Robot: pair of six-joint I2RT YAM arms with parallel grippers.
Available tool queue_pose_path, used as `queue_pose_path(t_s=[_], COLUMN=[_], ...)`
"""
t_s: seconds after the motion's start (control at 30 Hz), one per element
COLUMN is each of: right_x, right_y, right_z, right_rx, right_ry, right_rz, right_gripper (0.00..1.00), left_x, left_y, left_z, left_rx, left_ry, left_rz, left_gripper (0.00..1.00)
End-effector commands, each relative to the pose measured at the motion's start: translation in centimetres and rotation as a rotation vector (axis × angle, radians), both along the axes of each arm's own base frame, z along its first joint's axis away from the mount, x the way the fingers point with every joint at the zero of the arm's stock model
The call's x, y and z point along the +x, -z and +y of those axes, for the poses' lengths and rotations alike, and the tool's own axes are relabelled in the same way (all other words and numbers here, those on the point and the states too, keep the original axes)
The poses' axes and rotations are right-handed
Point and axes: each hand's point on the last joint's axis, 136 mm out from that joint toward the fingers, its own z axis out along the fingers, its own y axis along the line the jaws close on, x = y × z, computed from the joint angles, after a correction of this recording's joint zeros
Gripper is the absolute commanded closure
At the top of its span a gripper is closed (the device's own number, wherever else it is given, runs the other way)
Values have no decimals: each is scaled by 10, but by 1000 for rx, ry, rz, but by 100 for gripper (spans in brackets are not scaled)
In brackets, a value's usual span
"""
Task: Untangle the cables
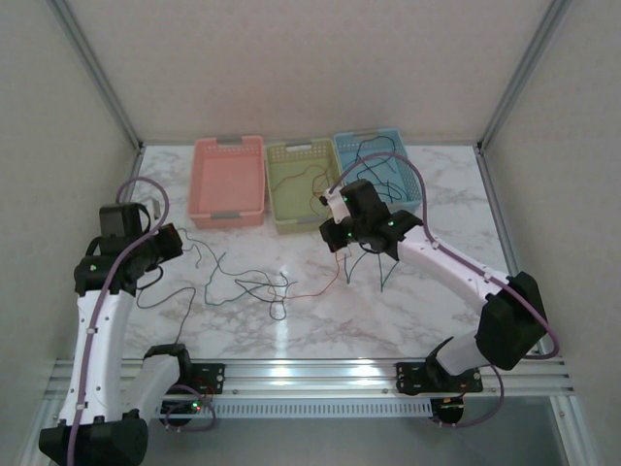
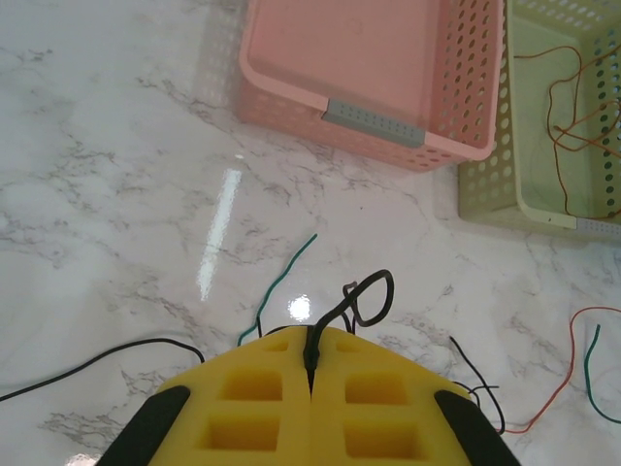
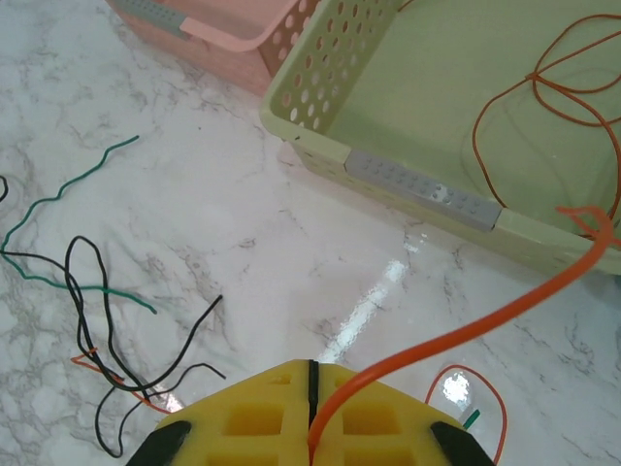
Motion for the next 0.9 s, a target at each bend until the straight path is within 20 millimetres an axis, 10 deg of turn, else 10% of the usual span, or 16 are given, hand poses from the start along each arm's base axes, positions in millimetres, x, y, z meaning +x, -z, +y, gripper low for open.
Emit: queue_pose_path(t_s=[0.0,0.57,0.87], right_x=[25,150,199], right_y=[-58,-218,-135], right_z=[15,28,43], right_rx=[81,118,26], right_ry=[4,158,199], right_rz=[-143,-471,-298], right_gripper=[100,100,100], left_x=[-7,-12,-9], left_y=[-6,0,-7], left_z=[7,6,-9], left_rx=[19,14,-73], left_ry=[-35,-32,8], left_rz=[-8,-2,-35], left_gripper=[100,100,100])
